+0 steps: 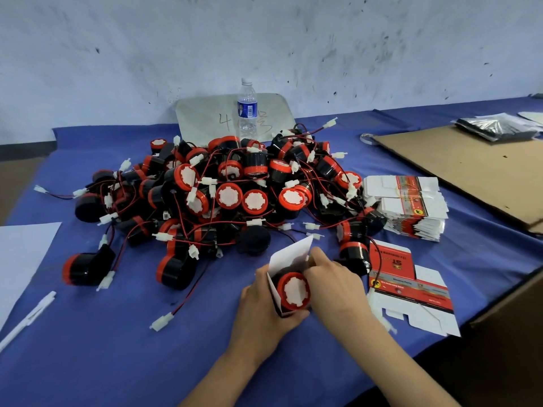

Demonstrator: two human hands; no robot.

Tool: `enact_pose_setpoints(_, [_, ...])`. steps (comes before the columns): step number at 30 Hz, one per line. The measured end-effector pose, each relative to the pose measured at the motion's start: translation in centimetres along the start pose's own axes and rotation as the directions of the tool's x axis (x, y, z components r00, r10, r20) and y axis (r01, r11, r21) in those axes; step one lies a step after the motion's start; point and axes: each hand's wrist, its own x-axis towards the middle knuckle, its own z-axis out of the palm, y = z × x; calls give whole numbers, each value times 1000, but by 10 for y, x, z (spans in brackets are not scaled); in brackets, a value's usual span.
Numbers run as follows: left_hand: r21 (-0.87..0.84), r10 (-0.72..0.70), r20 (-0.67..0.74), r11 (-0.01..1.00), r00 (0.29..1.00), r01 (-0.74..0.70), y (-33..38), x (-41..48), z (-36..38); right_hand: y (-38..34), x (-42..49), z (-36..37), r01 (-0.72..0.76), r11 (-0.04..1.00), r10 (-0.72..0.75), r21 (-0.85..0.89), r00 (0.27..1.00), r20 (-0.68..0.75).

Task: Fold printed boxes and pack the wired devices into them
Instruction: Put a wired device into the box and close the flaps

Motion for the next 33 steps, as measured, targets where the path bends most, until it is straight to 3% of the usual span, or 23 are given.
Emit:
enact_pose_setpoints(3, [39, 8, 0, 999, 1000, -8, 2, 0, -1, 3, 2, 0, 56, 998, -56, -3, 998, 18])
enact_pose_setpoints(7, [2, -35, -14, 999, 999, 35, 3, 1, -1, 14, 2, -8, 140, 974, -138, 177, 990, -22])
enact_pose_setpoints(12, [-72, -85, 2, 994, 996, 85, 0, 2, 0, 20, -3, -10, 285, 922, -308, 262, 950, 53])
enact_pose_setpoints(14, [-59, -88, -10, 994, 996, 87, 1, 2, -1, 28, -7, -16, 301, 892, -326, 338, 945, 18])
enact_pose_setpoints(21, [-31, -93, -42, 995, 995, 92, 5, 1, -1, 66, -39, -36, 56, 817, -42, 574, 998, -37])
enact_pose_setpoints(27, [27, -70, -27, 997, 997, 70, 5, 0, -1, 57, -62, -27, -62, 749, 78, 660, 997, 5])
enact_pose_setpoints(30, [30, -76, -20, 997, 997, 77, 5, 0, -1, 58, -63, -21, -87, 750, 94, 656, 995, 24])
enact_pose_setpoints(33, [41, -80, -20, 996, 997, 80, 4, 0, -1, 59, -66, -19, 34, 671, 132, 740, 977, -165])
